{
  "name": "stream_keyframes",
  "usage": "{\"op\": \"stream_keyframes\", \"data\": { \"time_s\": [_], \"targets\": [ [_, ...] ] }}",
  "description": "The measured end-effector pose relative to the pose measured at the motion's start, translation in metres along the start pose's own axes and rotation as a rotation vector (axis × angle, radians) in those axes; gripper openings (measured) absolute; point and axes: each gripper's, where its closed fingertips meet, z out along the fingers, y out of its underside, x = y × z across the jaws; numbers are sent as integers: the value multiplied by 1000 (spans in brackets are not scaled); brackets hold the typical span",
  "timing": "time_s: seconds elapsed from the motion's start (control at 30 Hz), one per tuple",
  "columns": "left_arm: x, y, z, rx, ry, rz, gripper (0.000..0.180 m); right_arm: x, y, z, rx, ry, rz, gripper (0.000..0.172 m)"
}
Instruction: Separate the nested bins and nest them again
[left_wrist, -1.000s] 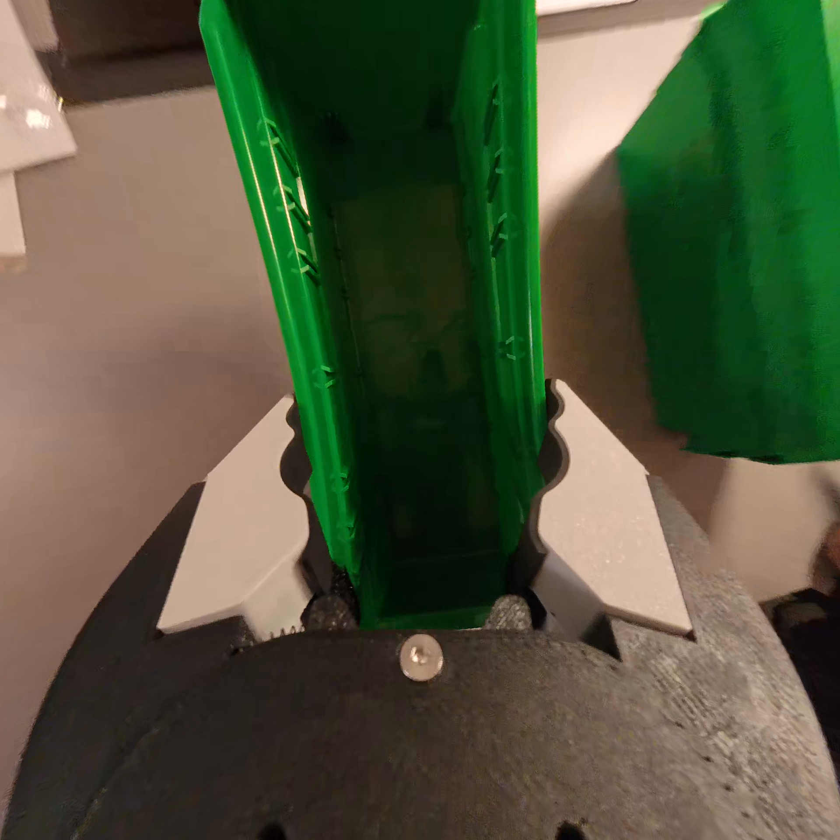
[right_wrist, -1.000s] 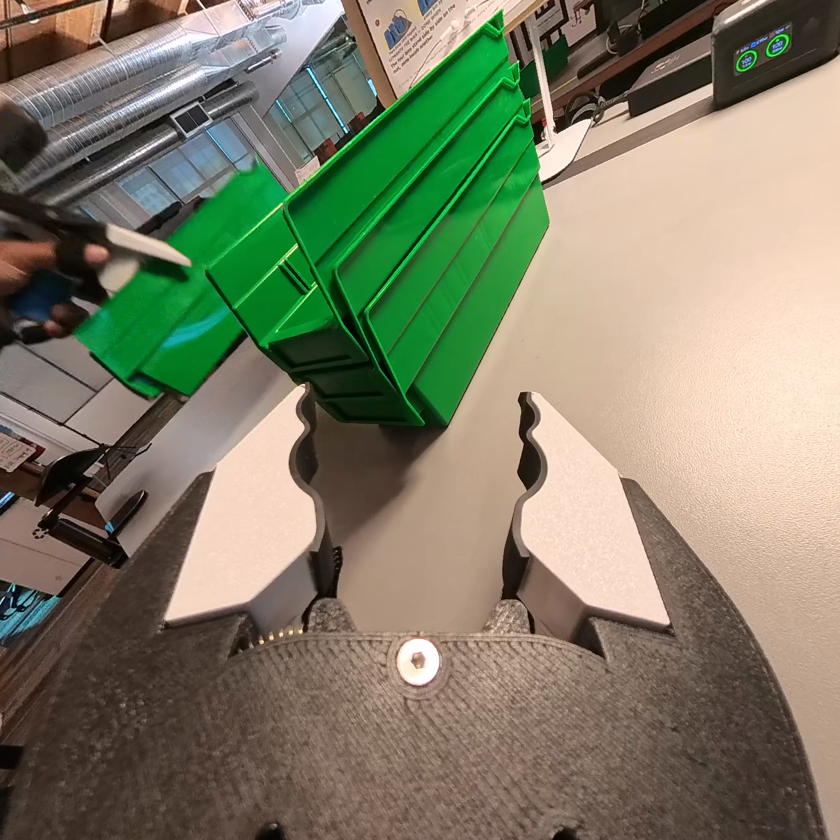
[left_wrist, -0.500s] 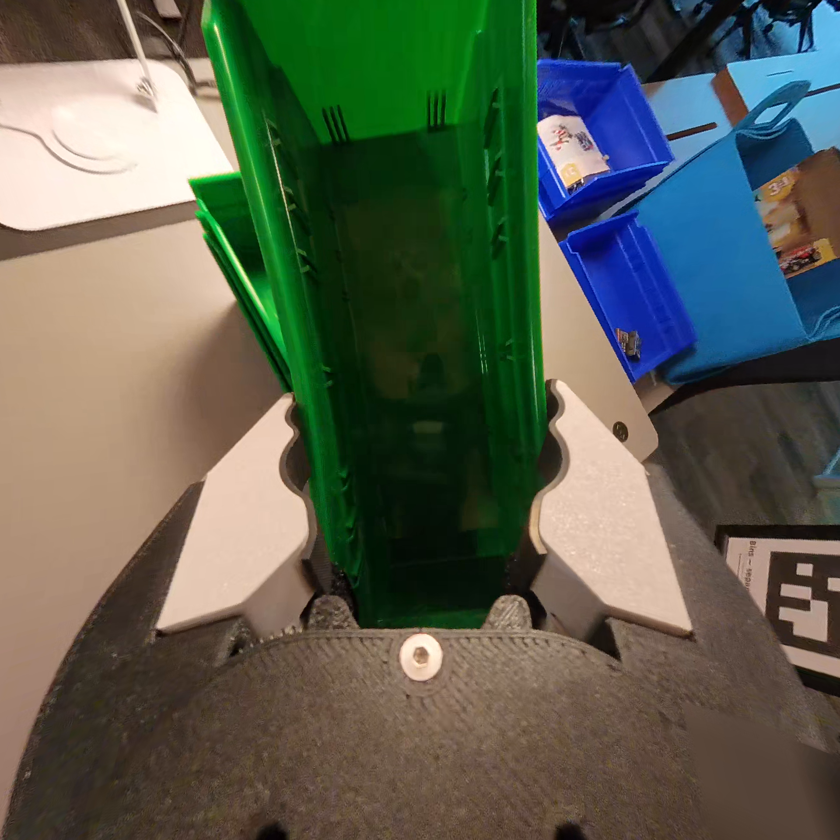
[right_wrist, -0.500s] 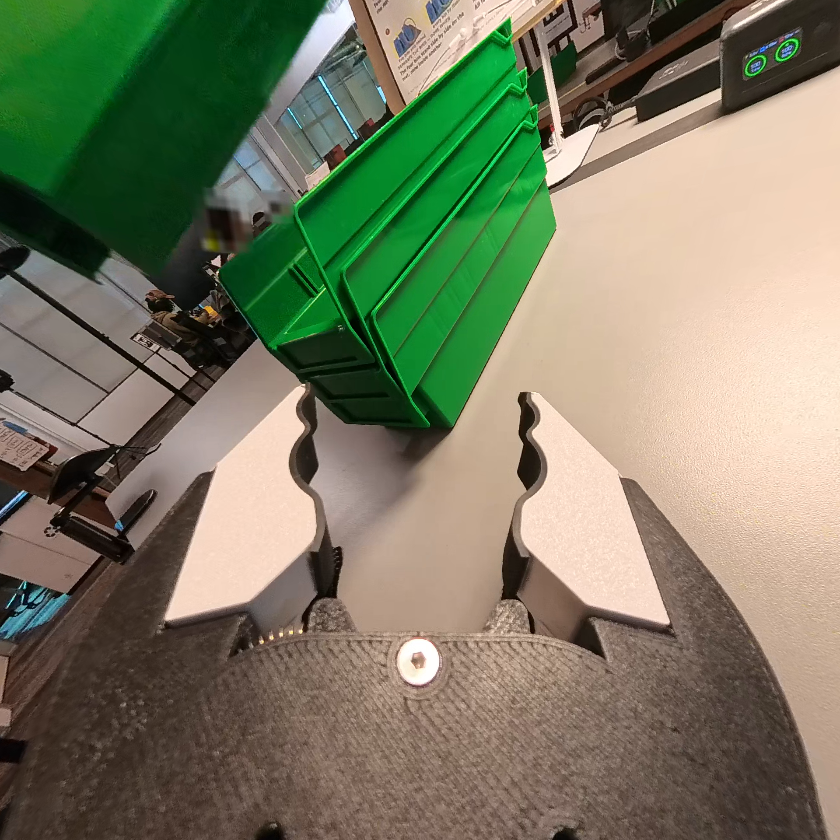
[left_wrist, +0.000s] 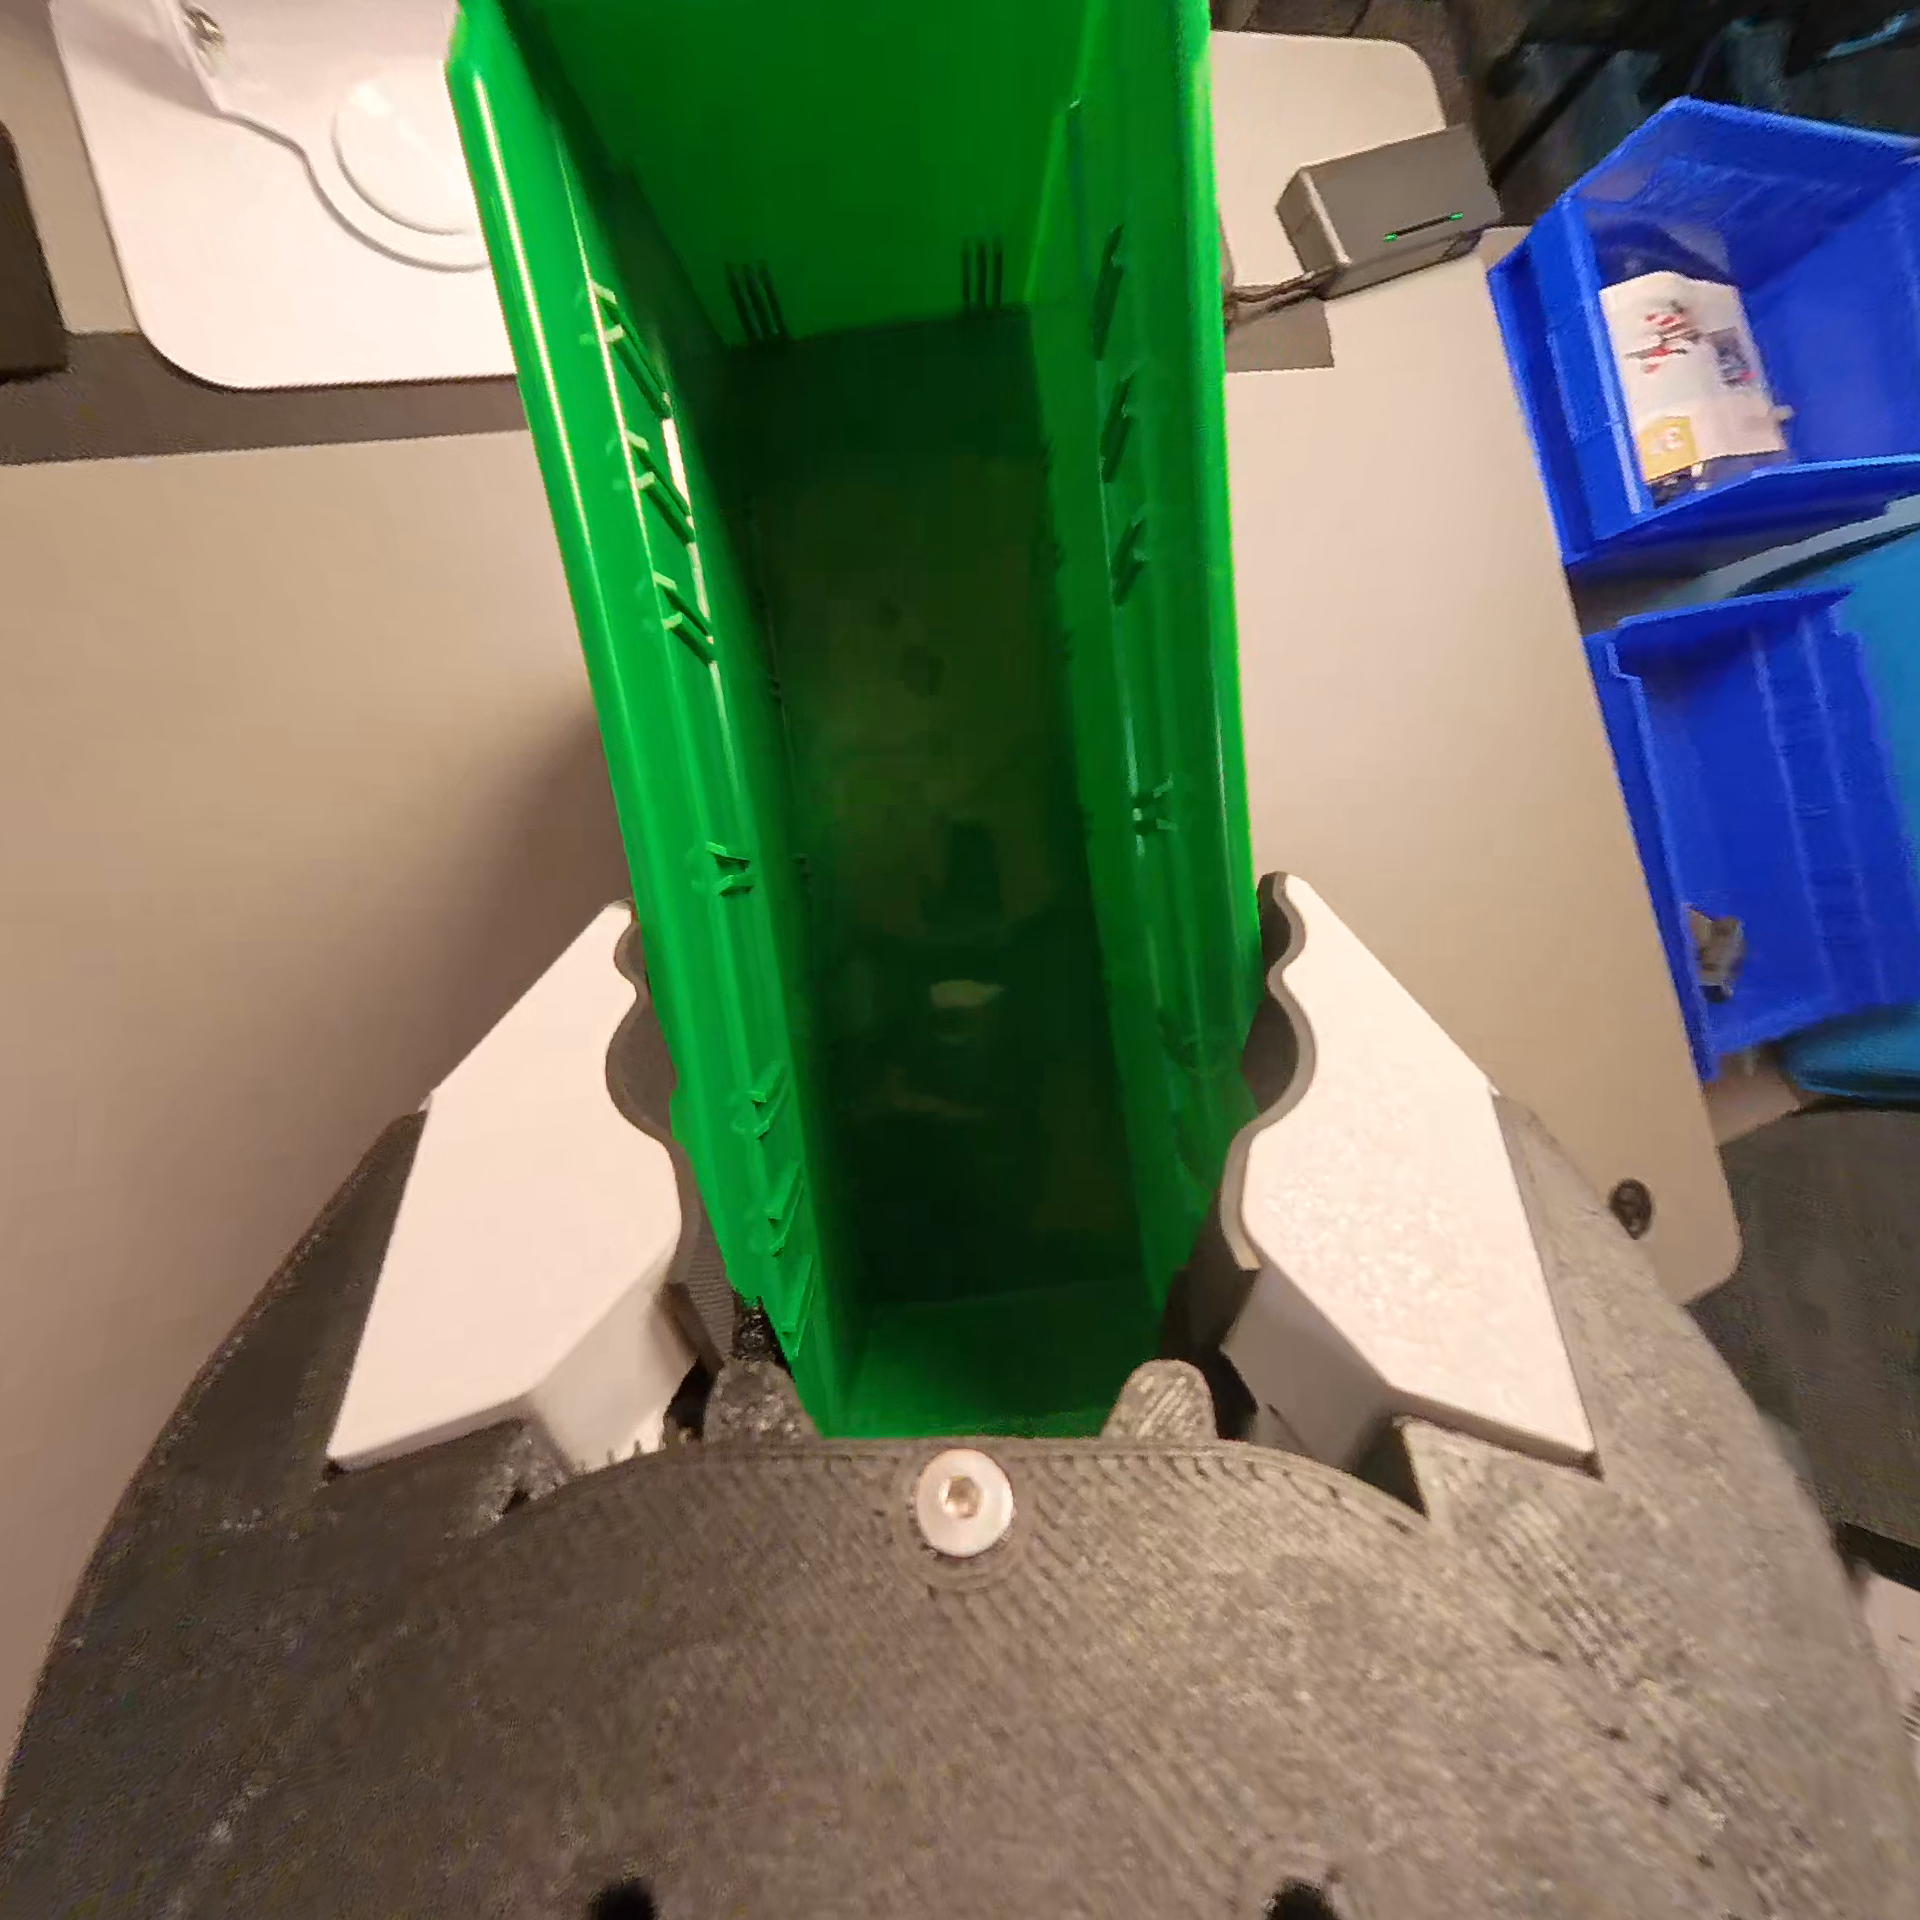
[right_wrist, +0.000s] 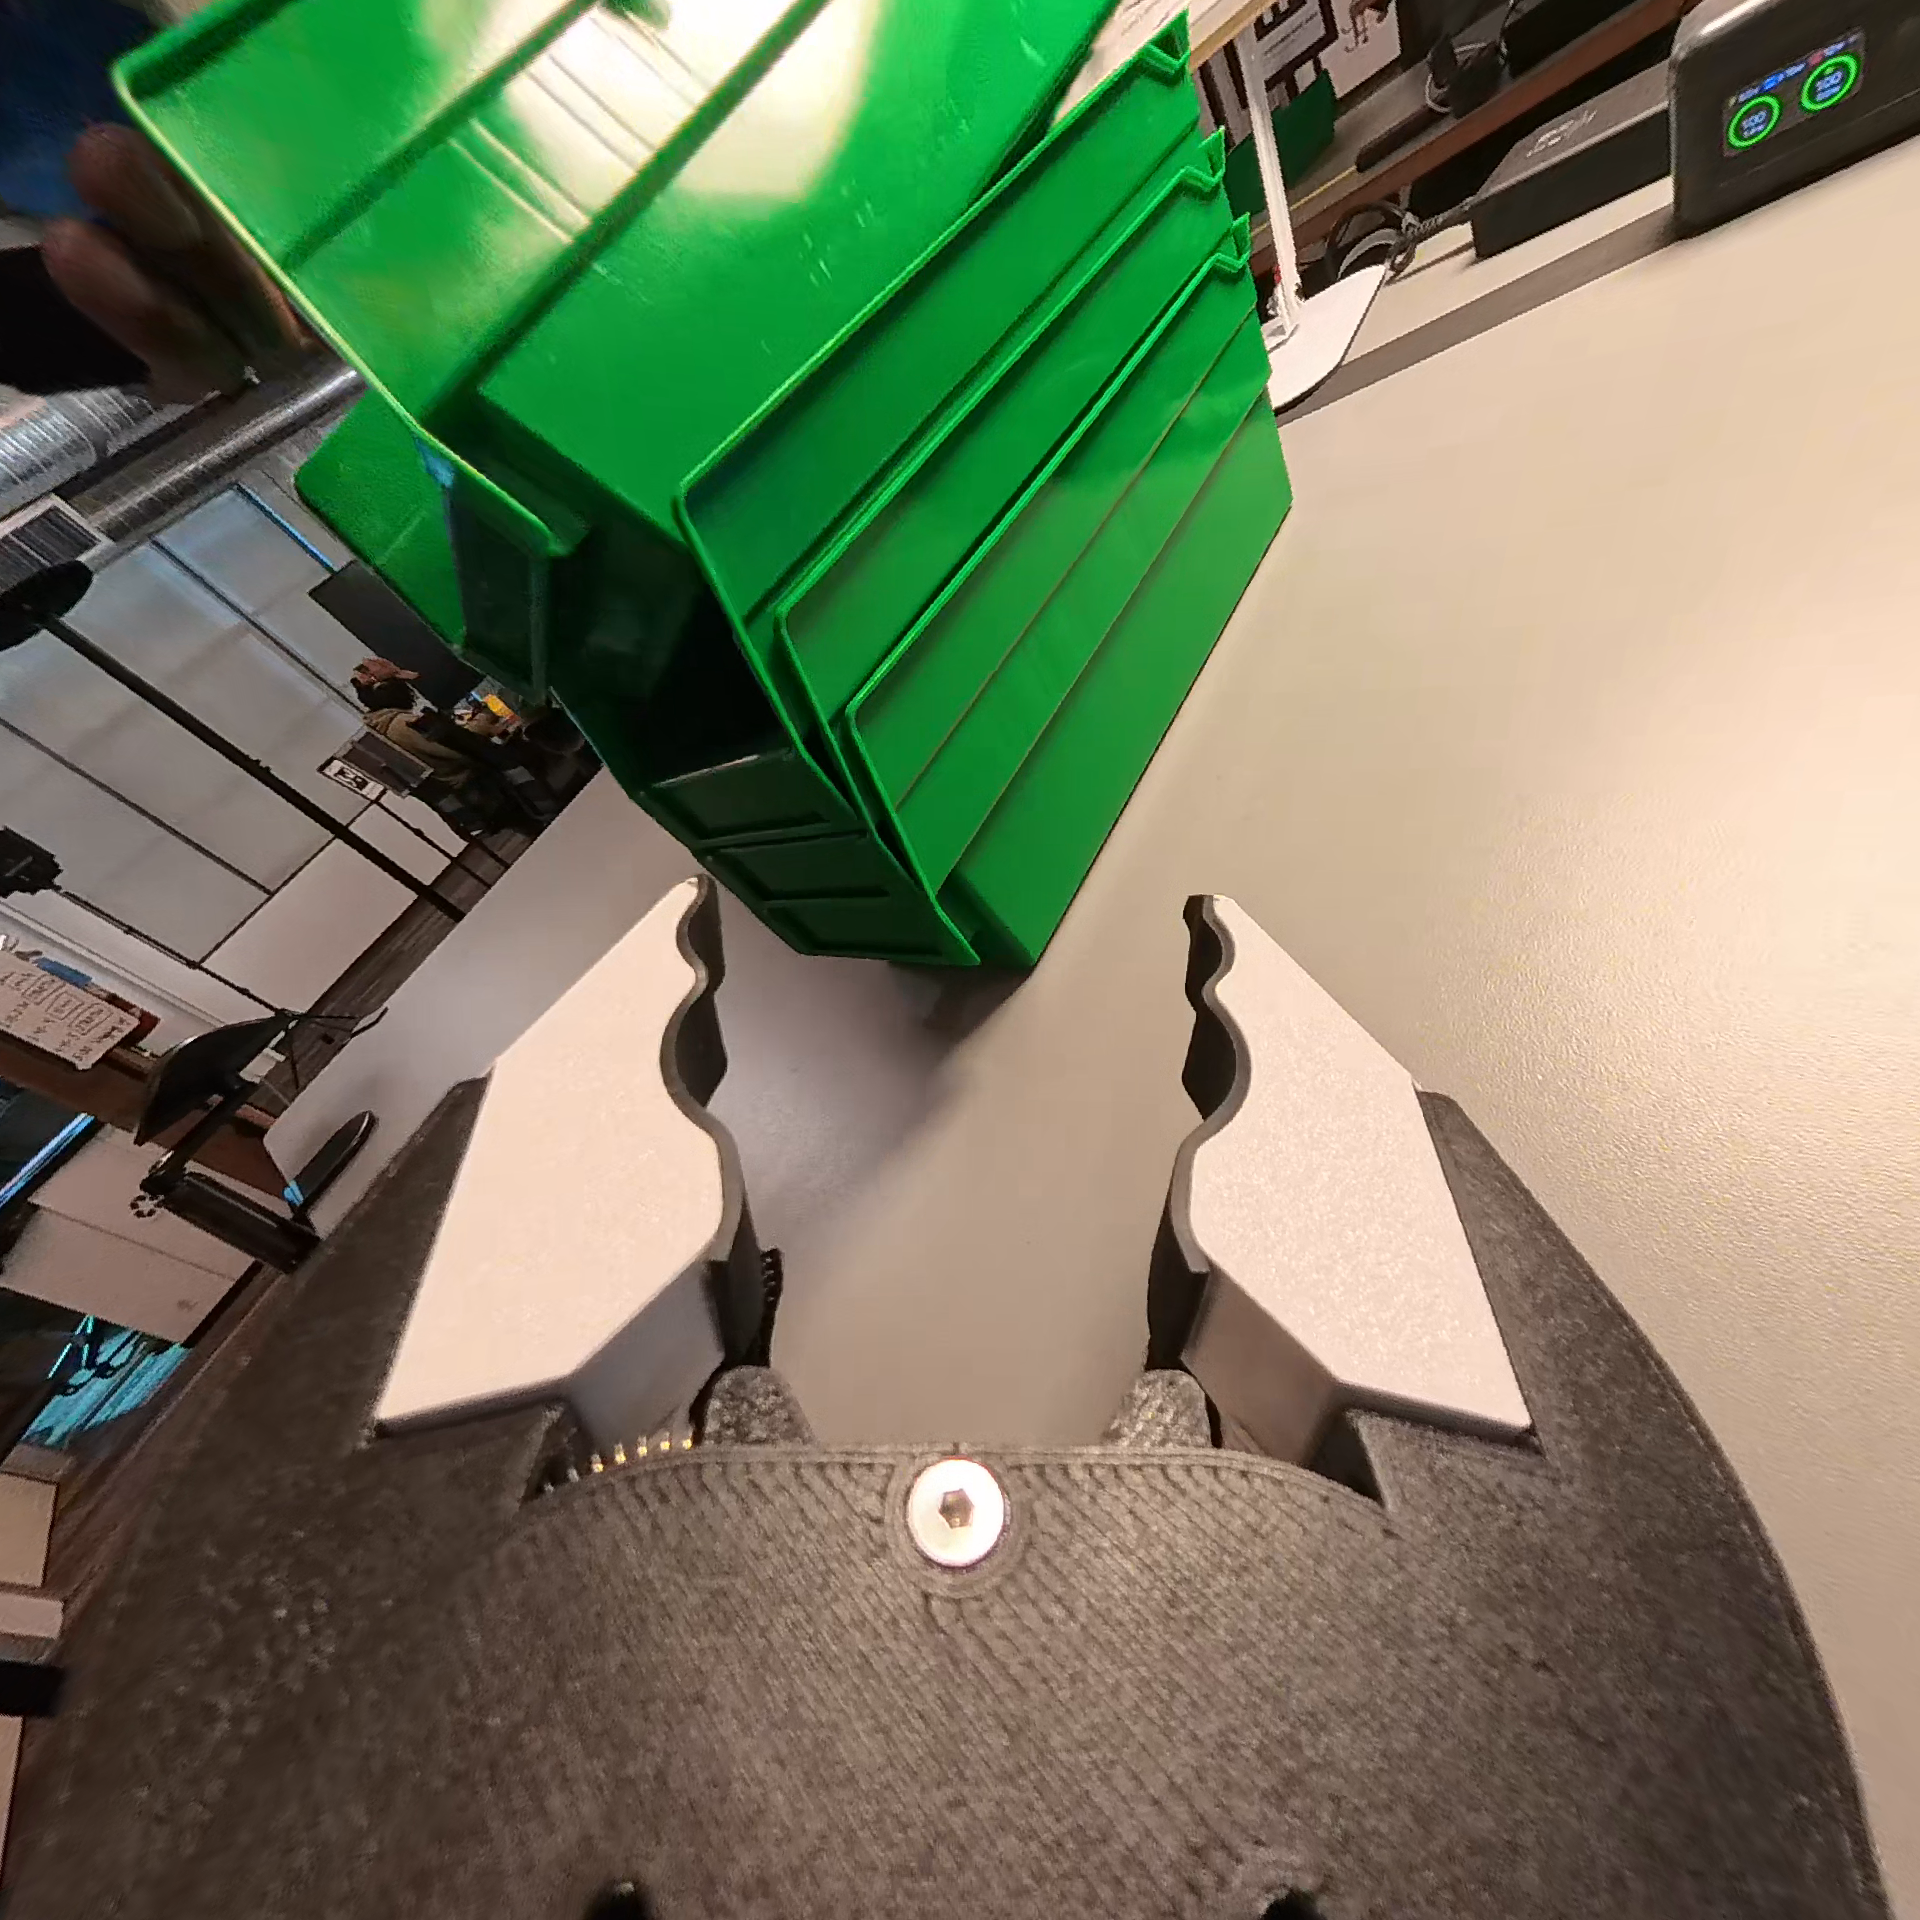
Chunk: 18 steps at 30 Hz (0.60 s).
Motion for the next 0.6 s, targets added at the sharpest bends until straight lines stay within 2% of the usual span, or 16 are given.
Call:
{"op": "stream_keyframes", "data": {
  "time_s": [0.03, 0.17, 0.33, 0.5, 0.6],
  "targets": [
    [0, 1, 1, -3, -22, 16, 112, 0, 0, 0, -1, 1, 1, 91],
    [0, 7, 10, -19, -107, 68, 116, 1, 1, 1, -7, 7, -3, 90],
    [1, 8, 26, -24, -147, 110, 121, -1, 0, -1, 2, 4, -11, 91],
    [8, 7, 36, -14, -113, 138, 123, -1, 0, -2, 3, 0, -9, 91],
    [19, 0, 27, 19, -64, 188, 134, -1, 1, -1, -2, 1, -9, 91]
  ]
}}
